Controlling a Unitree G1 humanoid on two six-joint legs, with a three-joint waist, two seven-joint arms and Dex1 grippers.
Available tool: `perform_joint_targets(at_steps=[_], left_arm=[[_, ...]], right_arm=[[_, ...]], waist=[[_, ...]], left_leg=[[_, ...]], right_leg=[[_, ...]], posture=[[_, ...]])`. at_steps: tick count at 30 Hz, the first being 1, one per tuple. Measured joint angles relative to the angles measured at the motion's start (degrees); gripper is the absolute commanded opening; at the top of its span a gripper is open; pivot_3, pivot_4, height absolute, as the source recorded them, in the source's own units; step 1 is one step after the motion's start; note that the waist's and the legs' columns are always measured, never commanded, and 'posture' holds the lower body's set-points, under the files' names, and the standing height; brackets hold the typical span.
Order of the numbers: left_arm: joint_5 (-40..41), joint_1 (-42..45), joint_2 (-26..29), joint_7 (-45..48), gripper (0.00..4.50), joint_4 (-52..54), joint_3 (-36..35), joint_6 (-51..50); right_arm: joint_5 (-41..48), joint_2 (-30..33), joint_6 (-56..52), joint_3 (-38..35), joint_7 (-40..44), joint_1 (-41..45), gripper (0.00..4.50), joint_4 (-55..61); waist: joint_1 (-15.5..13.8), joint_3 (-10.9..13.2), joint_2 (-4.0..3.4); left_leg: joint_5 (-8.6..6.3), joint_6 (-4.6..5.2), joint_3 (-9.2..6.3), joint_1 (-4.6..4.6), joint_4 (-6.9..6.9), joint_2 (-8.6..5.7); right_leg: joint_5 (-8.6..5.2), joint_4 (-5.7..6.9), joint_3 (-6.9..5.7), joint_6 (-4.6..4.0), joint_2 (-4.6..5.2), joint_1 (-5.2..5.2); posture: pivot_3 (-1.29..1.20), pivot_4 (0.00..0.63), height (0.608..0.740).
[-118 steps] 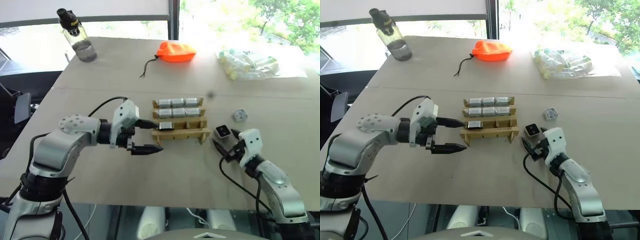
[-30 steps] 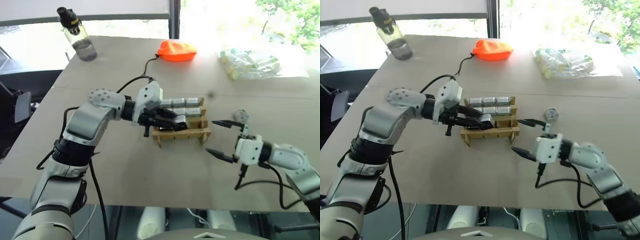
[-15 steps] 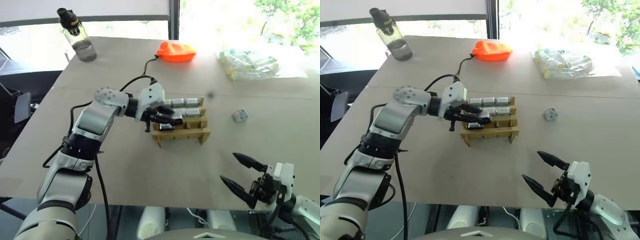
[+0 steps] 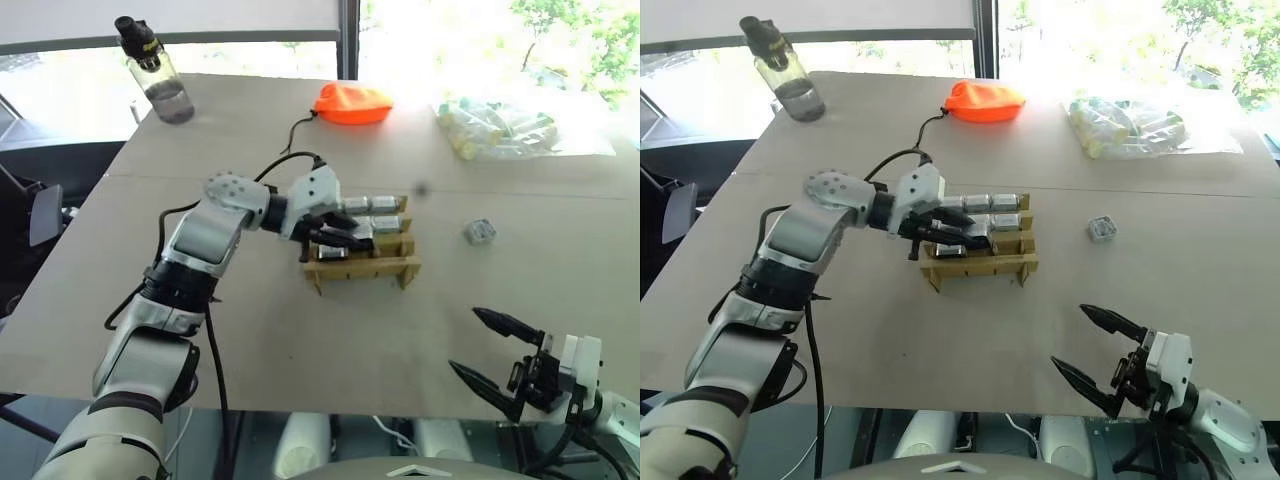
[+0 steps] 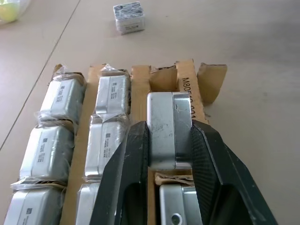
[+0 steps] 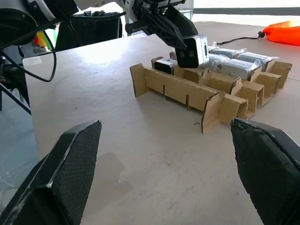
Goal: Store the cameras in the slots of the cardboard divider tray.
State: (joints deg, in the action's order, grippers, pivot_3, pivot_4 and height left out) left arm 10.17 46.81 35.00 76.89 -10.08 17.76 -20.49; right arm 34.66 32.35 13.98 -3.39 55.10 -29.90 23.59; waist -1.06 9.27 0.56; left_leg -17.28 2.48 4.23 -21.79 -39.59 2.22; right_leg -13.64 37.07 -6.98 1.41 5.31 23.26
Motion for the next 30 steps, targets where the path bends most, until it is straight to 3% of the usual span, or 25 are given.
perform_joint_targets(at_steps=[16,17,23,25,30], left_arm=[[-4.5,1.2,-1.6,1.6,0.69,-6.9,3.1,4.6],[-4.5,1.2,-1.7,1.7,1.75,-7.0,3.1,4.6],[-3.3,1.2,-3.8,1.1,4.26,-7.3,2.4,4.4],[-1.0,1.2,-4.9,0.4,4.40,-5.7,0.3,2.6],[11.1,-2.3,-2.6,3.7,4.40,9.2,-5.7,-7.9]], right_arm=[[-0.4,-0.7,-0.8,-0.5,-0.5,1.6,4.38,0.2],[-0.4,-0.7,-0.9,-0.7,-0.5,1.7,4.50,0.2],[-0.9,-1.4,-1.3,-1.1,-1.2,2.5,4.50,0.2],[-2.5,-2.0,-1.4,-1.3,-3.0,3.4,4.50,0.2],[-9.3,-4.7,-7.9,-4.2,-16.2,9.5,4.50,-1.7]], waist=[[0.1,0.0,0.01],[0.1,0.0,0.01],[0.0,0.0,0.01],[-0.1,0.0,0.02],[0.4,0.0,-0.03]], left_leg=[[0.00,0.00,0.03,0.03,-0.01,-0.02],[0.00,0.00,0.01,0.03,-0.01,-0.02],[0.00,0.00,-0.01,0.00,-0.03,-0.01],[0.00,0.00,-0.06,-0.07,-0.16,0.01],[0.00,-0.01,0.06,0.04,-0.20,0.05]], right_leg=[[0.00,0.03,0.03,0.00,-0.02,0.00],[0.00,0.03,0.02,0.00,-0.02,0.00],[0.00,0.04,-0.01,0.00,0.01,0.00],[0.00,0.09,-0.04,0.00,0.02,0.00],[0.00,0.29,0.11,-0.01,0.07,0.01]], posture=[[0.00,0.150,0.726],[0.00,0.150,0.726],[0.00,0.150,0.726],[0.00,0.150,0.726],[0.00,0.150,0.726]])
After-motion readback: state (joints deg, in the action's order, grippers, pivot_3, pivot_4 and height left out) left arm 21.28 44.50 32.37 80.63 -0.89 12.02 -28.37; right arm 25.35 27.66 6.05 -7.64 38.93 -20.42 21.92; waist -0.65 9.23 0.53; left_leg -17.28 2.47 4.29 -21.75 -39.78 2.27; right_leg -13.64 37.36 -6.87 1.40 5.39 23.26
